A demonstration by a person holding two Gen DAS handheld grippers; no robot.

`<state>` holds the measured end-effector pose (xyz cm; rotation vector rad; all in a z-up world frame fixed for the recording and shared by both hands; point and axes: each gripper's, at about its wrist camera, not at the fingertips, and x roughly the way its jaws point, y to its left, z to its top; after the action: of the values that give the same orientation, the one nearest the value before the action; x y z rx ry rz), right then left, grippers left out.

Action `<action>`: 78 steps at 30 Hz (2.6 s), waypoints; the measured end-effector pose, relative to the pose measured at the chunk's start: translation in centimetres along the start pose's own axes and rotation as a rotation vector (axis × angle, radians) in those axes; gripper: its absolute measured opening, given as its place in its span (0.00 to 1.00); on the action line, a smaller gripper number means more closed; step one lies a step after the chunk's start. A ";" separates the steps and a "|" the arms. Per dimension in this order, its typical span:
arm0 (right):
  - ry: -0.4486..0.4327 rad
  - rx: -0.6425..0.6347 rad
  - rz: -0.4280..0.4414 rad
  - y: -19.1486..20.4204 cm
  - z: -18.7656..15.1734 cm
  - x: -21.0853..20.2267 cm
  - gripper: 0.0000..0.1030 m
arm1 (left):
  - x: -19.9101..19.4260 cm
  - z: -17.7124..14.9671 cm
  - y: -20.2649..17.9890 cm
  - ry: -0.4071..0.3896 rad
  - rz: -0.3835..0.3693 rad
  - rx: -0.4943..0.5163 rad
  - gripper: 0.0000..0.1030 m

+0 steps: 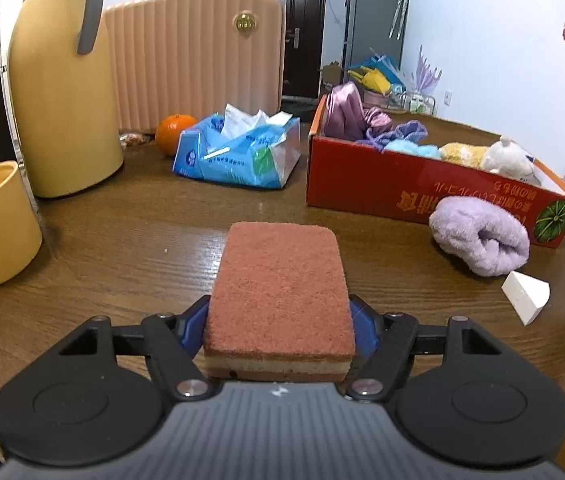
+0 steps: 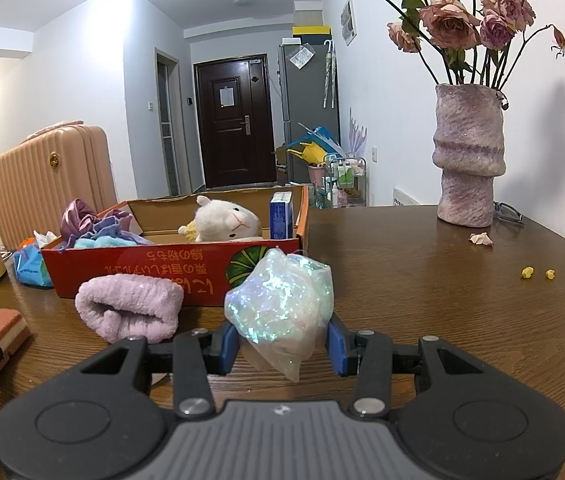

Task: Organize soft objects
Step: 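Close the left gripper on the pink sponge, then lift and carry the sponge and plastic bag in both grippers over the box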

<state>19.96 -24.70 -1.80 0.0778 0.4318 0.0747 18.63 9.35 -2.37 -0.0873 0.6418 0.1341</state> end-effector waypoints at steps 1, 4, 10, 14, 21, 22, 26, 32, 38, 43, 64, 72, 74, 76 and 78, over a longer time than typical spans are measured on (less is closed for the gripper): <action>-0.001 0.000 -0.001 0.0 0.0 0.0 0.42 | -0.2 0.0 -0.1 -0.010 -0.002 0.002 0.69; -0.006 -0.002 -0.006 0.0 0.0 -0.1 0.42 | -0.5 0.1 -0.2 -0.030 -0.004 0.009 0.69; -0.020 -0.003 -0.014 0.3 0.0 -0.4 0.42 | -1.1 0.2 -0.5 -0.063 -0.006 0.017 0.69; -0.036 0.005 -0.017 0.6 0.1 -0.5 0.42 | -1.6 0.3 -0.8 -0.090 -0.012 0.021 0.69; -0.092 0.004 -0.010 2.3 0.3 -0.8 0.42 | -2.5 0.7 -1.0 -0.143 -0.009 -0.012 0.69; -0.099 0.001 -0.010 2.6 0.3 -0.8 0.42 | -2.4 0.8 -1.1 -0.145 -0.008 -0.017 0.69; -0.132 -0.009 -0.013 3.8 0.5 -0.9 0.42 | -2.5 1.1 -1.4 -0.163 -0.002 -0.028 0.69; -0.162 -0.015 -0.011 5.0 0.7 -0.6 0.42 | -2.8 1.4 -2.9 -0.202 -0.002 -0.020 0.69; -0.184 -0.007 -0.010 5.5 1.0 -0.2 0.42 | -2.8 1.8 -4.3 -0.233 -0.020 -0.022 0.69; -0.208 -0.005 -0.007 6.0 1.4 0.3 0.42 | -2.8 2.6 -5.1 -0.267 -0.028 -0.032 0.69; -0.262 -0.020 0.009 7.7 3.2 3.5 0.42 | 0.4 6.1 -7.1 -0.316 -0.019 -0.074 0.69; -0.271 -0.026 0.017 8.0 4.1 5.3 0.42 | 1.7 7.3 -7.7 -0.333 -0.022 -0.076 0.69; -0.273 -0.027 0.018 8.0 4.3 5.8 0.42 | 2.1 7.7 -7.9 -0.337 -0.024 -0.078 0.69; -0.274 -0.028 0.020 8.0 4.5 6.2 0.42 | 2.4 8.0 -8.0 -0.339 -0.024 -0.079 0.69; -0.276 -0.030 0.022 8.1 4.7 6.7 0.42 | 2.8 8.3 -8.0 -0.342 -0.025 -0.079 0.69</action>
<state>27.57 -16.36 0.41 0.0623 0.1544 0.0906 26.96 2.69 2.92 -0.1450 0.2936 0.1459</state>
